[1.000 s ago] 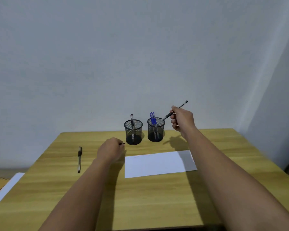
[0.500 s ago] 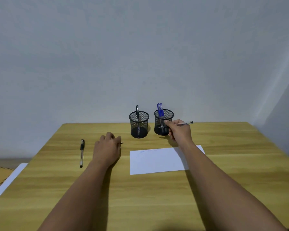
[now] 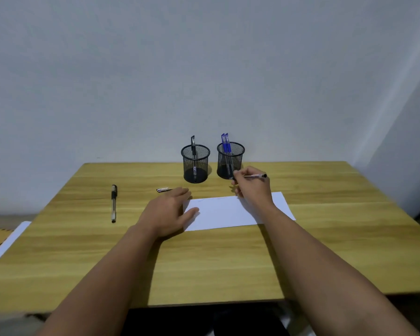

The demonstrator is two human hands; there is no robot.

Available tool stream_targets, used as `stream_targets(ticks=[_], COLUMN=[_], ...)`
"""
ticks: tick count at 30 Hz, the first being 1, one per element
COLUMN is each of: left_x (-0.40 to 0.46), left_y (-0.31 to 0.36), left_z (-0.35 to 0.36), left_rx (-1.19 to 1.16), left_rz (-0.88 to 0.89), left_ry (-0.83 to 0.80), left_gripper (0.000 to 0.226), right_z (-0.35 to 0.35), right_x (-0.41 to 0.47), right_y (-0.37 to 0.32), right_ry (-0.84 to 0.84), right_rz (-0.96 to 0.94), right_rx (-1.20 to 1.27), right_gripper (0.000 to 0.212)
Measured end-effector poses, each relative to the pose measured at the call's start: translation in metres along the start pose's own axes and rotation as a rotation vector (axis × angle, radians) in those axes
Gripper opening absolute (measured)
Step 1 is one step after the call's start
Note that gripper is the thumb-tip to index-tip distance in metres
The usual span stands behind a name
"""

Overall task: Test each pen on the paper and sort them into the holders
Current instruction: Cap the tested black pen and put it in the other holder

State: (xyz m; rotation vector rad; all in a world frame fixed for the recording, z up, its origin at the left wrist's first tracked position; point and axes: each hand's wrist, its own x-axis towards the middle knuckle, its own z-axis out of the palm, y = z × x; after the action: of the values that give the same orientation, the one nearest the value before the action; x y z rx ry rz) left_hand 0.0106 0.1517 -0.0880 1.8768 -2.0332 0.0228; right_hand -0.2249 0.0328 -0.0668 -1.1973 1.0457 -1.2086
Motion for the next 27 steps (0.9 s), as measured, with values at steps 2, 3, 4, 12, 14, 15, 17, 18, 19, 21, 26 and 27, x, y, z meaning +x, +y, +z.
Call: stream_targets(ticks=[2, 3, 4, 12, 14, 15, 17, 18, 19, 21, 26, 27], left_x=[-0.003, -0.005, -0.007, -0.010, -0.010, -0.011, -0.010, -0.010, -0.010, -0.010, -0.012, -0.012], left_y=[-0.001, -0.001, -0.001, -0.002, -0.001, -0.002, -0.003, -0.004, -0.004, -0.004, -0.002, -0.001], left_z=[0.002, 0.004, 0.005, 0.014, 0.015, 0.015, 0.016, 0.017, 0.017, 0.019, 0.017, 0.017], left_rx=[-0.011, -0.020, -0.039, -0.151, -0.162, -0.171, -0.188, -0.194, -0.200, -0.206, -0.192, -0.184], left_rz=[-0.029, -0.044, -0.057, -0.045, -0.038, -0.038, -0.045, -0.053, -0.061, -0.070, -0.069, -0.075], left_ry=[-0.034, -0.040, -0.033, 0.058, 0.071, 0.073, 0.074, 0.072, 0.071, 0.066, 0.061, 0.060], left_gripper=[0.070, 0.069, 0.068, 0.049, 0.048, 0.048, 0.049, 0.050, 0.051, 0.053, 0.055, 0.056], right_z=[-0.005, -0.007, -0.008, -0.012, -0.013, -0.014, -0.015, -0.016, -0.016, -0.016, -0.015, -0.015], right_x=[-0.001, -0.002, -0.002, -0.004, -0.002, -0.001, 0.001, 0.002, 0.003, 0.004, 0.003, 0.003], right_y=[0.009, 0.013, 0.017, 0.024, 0.027, 0.030, 0.034, 0.035, 0.038, 0.039, 0.039, 0.039], right_ry=[-0.063, -0.069, -0.059, -0.065, -0.051, -0.057, -0.074, -0.083, -0.084, -0.086, -0.104, -0.108], right_rz=[0.038, 0.046, 0.041, -0.142, -0.146, -0.128, -0.087, -0.072, -0.068, -0.083, -0.085, -0.084], right_rx=[-0.006, -0.031, -0.062, -0.258, -0.296, -0.277, -0.223, -0.212, -0.216, -0.246, -0.261, -0.254], right_gripper=[0.030, 0.034, 0.037, 0.041, 0.047, 0.048, 0.046, 0.045, 0.045, 0.043, 0.040, 0.040])
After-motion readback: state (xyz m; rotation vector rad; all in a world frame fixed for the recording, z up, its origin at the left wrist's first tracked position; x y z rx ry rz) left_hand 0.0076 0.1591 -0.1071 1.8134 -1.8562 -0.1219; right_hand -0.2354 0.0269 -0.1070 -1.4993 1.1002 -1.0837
